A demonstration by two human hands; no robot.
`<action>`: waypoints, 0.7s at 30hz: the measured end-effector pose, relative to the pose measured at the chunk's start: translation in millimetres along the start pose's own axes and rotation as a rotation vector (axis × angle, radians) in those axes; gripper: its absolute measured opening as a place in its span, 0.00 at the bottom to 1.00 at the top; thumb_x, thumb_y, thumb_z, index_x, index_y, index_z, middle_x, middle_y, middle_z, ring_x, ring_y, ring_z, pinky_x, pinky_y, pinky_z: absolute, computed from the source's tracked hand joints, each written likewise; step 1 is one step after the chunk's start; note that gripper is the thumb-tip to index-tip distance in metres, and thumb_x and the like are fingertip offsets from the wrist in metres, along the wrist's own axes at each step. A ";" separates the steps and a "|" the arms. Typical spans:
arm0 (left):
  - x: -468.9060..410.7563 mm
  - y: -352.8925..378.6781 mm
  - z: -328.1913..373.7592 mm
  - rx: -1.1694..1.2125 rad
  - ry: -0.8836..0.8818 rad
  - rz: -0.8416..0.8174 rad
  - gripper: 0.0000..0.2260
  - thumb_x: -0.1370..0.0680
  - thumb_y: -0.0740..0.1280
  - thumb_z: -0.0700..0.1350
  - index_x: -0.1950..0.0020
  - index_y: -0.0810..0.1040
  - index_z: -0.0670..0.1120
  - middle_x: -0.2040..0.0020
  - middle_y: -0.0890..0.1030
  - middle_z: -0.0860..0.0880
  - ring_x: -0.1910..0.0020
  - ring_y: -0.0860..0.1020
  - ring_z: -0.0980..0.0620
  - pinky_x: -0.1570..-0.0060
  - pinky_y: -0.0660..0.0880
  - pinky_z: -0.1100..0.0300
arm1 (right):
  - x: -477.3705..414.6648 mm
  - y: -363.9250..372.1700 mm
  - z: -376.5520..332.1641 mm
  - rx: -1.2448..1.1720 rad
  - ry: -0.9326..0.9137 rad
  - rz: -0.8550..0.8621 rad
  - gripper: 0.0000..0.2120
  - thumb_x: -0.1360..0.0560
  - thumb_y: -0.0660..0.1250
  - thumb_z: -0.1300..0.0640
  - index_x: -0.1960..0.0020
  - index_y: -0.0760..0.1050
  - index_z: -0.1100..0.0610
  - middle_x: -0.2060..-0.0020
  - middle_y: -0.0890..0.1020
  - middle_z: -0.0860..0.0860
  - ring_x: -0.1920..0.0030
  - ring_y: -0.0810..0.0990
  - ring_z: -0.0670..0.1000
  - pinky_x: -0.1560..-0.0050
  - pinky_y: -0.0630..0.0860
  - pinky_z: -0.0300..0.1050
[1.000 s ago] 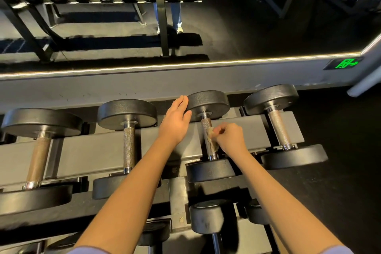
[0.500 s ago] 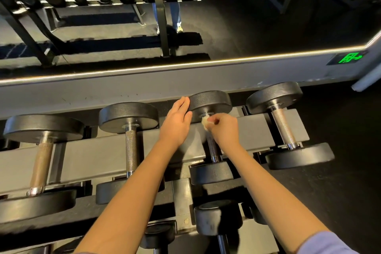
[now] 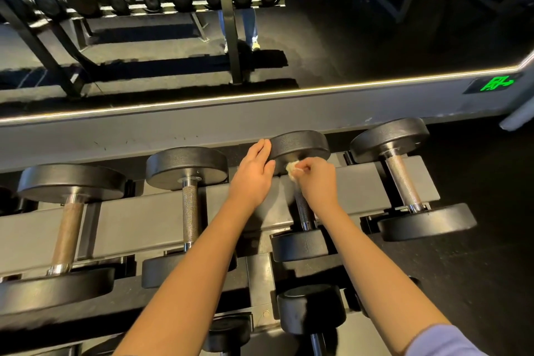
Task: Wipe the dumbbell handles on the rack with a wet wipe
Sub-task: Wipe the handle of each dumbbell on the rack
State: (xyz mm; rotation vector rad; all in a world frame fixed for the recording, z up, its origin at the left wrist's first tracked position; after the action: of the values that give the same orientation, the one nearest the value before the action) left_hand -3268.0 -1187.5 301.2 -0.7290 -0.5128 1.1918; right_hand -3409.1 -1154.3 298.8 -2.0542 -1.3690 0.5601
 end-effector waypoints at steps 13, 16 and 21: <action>22.5 35.9 12.9 0.065 0.220 -0.042 0.21 0.22 0.66 0.47 0.30 0.70 0.46 0.40 0.71 0.51 0.43 0.71 0.54 0.43 0.71 0.58 | 15.6 -25.6 19.8 -0.122 0.105 -0.220 0.12 0.24 0.63 0.65 0.46 0.82 0.56 0.51 0.84 0.52 0.51 0.80 0.48 0.46 0.70 0.31; 17.4 46.0 14.4 -0.068 0.267 -0.071 0.15 0.23 0.67 0.46 0.37 0.76 0.44 0.43 0.72 0.49 0.46 0.73 0.51 0.48 0.73 0.56 | 29.5 -30.4 24.0 -0.285 0.171 -0.209 0.13 0.23 0.62 0.64 0.45 0.80 0.51 0.51 0.83 0.50 0.49 0.80 0.47 0.42 0.75 0.44; 18.6 56.9 10.7 -0.080 0.233 0.032 0.13 0.23 0.66 0.46 0.40 0.76 0.44 0.45 0.74 0.48 0.49 0.74 0.51 0.53 0.74 0.56 | 66.6 -31.7 32.5 -0.095 0.166 0.018 0.15 0.20 0.60 0.54 0.35 0.75 0.55 0.45 0.81 0.53 0.46 0.79 0.50 0.51 0.72 0.41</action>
State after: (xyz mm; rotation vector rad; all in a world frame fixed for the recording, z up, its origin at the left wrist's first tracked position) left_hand -3306.6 -1156.3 265.9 -0.9345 -0.3570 1.1033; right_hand -3425.8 -1075.5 295.7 -2.1387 -1.3030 0.3293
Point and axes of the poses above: each hand's wrist, its own x-axis away from the middle knuckle, its own y-axis out of the palm, z = x × y, the point moved 2 cm from there along -x, towards the middle knuckle
